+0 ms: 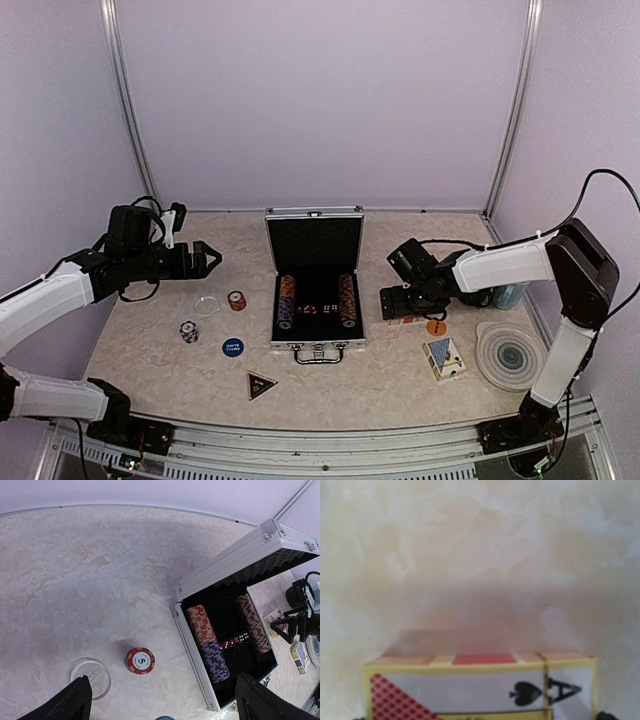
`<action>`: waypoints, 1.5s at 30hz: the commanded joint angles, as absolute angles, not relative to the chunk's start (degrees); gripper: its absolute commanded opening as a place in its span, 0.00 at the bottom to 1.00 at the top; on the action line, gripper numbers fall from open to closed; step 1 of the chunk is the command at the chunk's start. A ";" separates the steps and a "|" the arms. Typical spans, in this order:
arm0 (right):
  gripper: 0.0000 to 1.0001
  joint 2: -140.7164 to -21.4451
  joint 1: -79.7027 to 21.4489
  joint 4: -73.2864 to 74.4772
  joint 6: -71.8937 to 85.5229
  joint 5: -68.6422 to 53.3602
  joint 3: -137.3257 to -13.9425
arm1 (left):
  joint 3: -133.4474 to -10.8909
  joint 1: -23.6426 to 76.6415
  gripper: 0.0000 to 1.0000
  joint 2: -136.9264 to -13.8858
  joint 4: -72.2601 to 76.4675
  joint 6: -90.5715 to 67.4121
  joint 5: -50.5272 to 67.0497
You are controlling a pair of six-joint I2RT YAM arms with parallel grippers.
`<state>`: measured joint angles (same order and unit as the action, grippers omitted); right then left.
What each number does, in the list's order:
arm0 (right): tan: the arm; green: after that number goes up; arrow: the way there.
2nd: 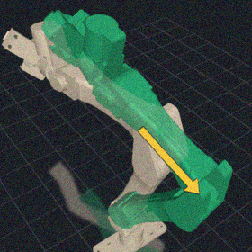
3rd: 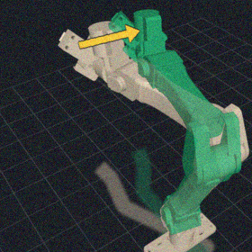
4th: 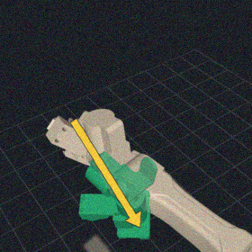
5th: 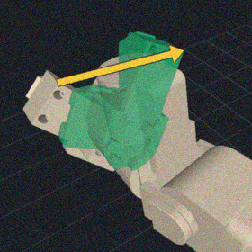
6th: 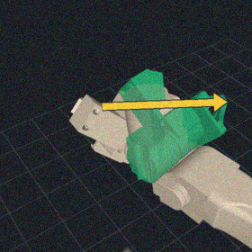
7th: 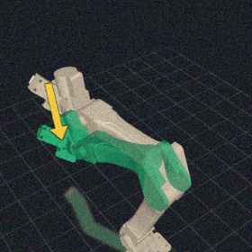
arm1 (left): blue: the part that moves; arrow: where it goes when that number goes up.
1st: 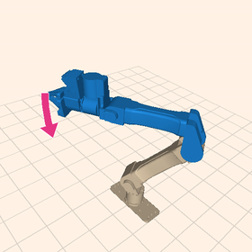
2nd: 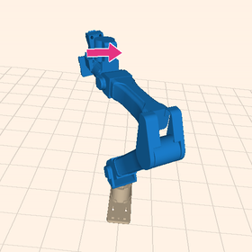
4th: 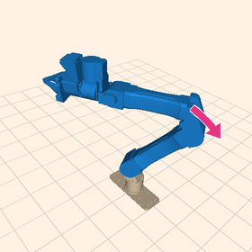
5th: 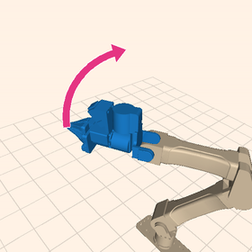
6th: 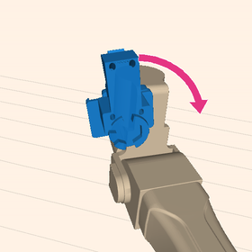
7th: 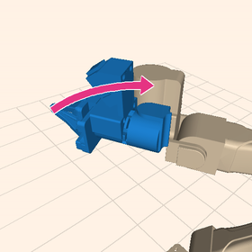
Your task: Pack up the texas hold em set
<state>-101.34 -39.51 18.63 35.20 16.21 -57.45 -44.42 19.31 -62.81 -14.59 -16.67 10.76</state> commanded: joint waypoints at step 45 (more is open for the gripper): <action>0.92 -99.50 -41.87 22.78 36.65 20.61 -63.15 | -45.09 19.00 0.99 -62.91 -12.90 -17.19 11.52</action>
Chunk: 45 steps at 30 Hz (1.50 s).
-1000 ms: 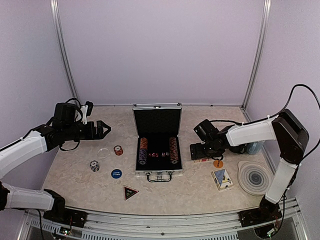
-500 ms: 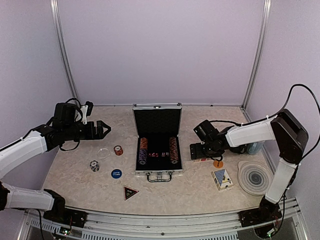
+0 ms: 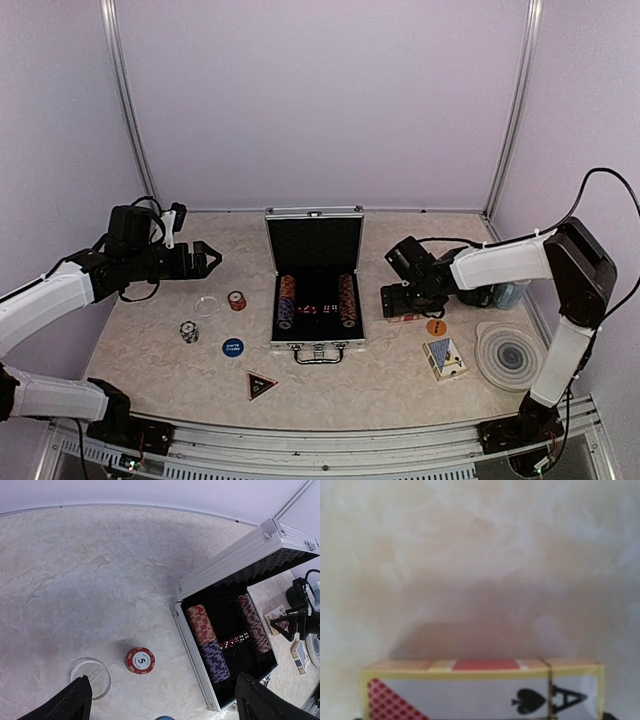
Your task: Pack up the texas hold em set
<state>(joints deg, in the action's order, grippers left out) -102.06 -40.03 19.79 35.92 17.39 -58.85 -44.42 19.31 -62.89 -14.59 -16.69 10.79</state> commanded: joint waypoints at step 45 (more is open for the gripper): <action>0.99 -126.05 -55.46 28.67 36.61 18.56 -102.26 | -45.09 18.25 0.99 -62.75 -12.68 -17.23 12.78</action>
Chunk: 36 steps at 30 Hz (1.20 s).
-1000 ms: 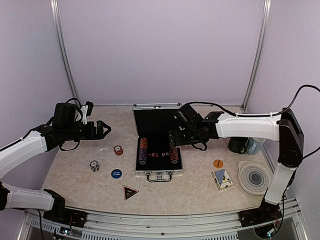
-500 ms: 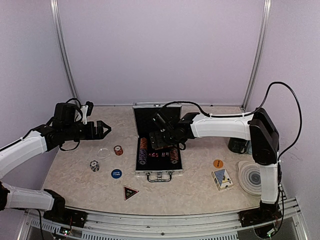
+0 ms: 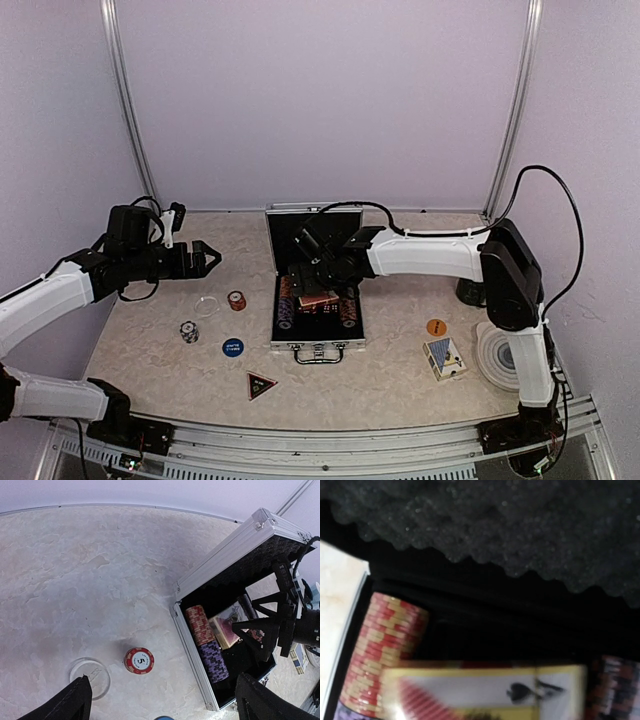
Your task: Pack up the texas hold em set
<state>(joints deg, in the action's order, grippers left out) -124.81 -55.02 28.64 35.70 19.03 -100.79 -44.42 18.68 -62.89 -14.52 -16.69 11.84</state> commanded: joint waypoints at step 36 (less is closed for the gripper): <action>0.99 -122.81 -56.69 34.43 29.07 29.25 -93.61 | -45.00 18.29 0.99 -62.77 -12.72 -17.23 12.49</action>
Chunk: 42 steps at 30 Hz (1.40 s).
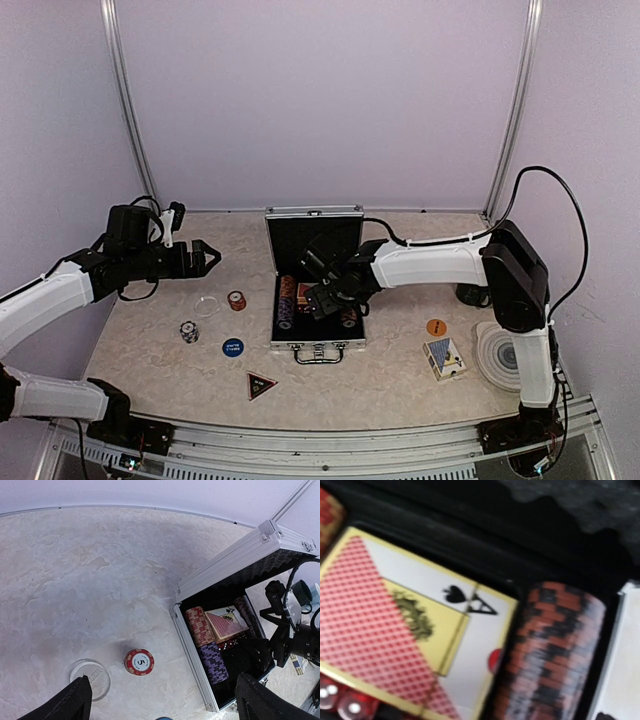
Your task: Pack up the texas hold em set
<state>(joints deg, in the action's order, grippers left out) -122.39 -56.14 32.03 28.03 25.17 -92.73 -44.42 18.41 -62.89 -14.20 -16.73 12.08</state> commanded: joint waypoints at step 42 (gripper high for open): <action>0.99 -103.70 -54.47 30.71 33.28 30.34 -77.52 | -44.99 18.25 0.99 -62.65 -12.54 -17.43 13.23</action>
<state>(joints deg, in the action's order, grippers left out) -101.97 -55.48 31.20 31.31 29.52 -79.59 -44.42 18.41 -62.89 -14.17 -16.75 12.10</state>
